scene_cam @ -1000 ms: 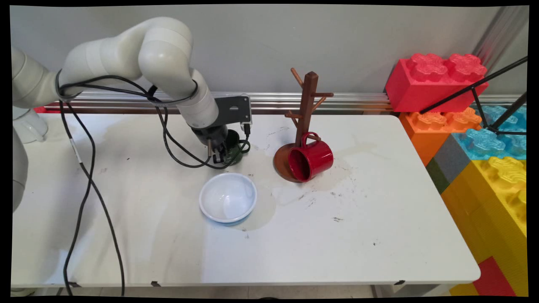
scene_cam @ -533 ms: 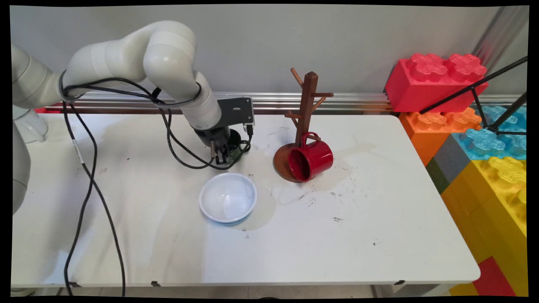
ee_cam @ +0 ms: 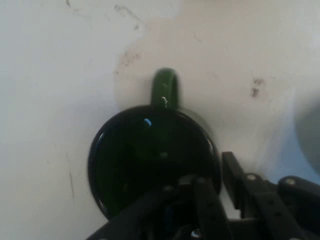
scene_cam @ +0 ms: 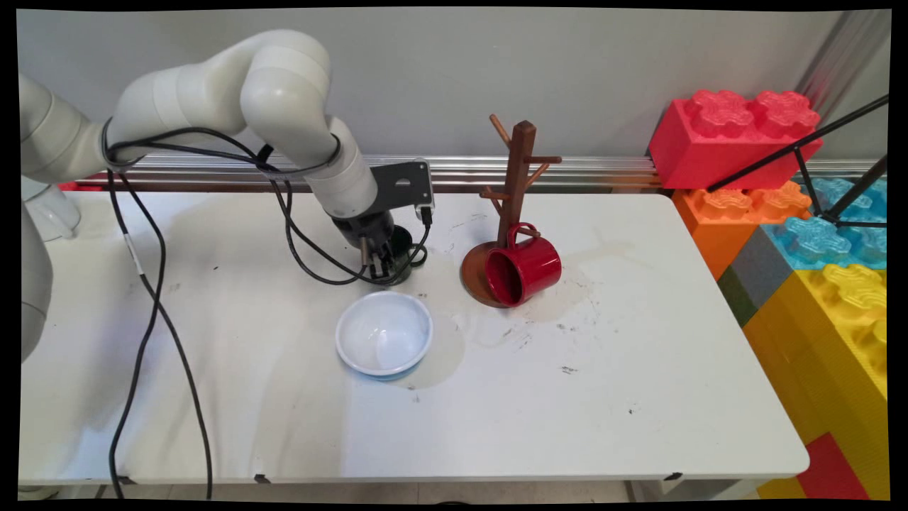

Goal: Place the picked object on the table

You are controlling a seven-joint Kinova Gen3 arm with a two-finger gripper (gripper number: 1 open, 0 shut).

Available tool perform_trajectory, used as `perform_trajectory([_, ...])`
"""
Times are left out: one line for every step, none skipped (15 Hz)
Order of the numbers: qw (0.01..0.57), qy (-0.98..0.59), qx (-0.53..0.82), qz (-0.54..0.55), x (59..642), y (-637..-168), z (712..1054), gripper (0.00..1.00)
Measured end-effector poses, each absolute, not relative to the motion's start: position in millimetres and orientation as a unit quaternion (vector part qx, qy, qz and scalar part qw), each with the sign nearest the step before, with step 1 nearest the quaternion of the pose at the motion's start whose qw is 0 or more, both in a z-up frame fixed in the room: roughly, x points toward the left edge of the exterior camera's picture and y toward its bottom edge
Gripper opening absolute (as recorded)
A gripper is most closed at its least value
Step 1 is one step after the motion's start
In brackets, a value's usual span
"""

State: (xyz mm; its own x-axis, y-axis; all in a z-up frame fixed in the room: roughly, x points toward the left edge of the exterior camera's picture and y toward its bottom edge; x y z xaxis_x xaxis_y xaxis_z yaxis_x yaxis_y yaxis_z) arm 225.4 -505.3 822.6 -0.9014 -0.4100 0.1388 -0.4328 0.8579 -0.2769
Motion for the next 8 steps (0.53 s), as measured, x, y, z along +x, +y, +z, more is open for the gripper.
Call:
perform_trajectory([0.042,-0.963,0.217,0.152,225,-505,826,1.0])
perform_trajectory([0.046,-0.963,0.216,0.153,225,-506,829,1.0])
perform_trajectory([0.049,-0.963,0.216,0.154,226,-506,832,1.0])
perform_trajectory([0.052,-0.963,0.215,0.154,226,-507,835,1.0])
perform_trajectory([0.055,-0.963,0.216,0.155,227,-507,838,1.0])
perform_trajectory([0.057,-0.962,0.215,0.155,228,-508,840,1.0])
perform_trajectory([0.061,-0.962,0.215,0.155,229,-508,844,1.0])
perform_trajectory([0.065,-0.962,0.215,0.154,229,-509,848,1.0])
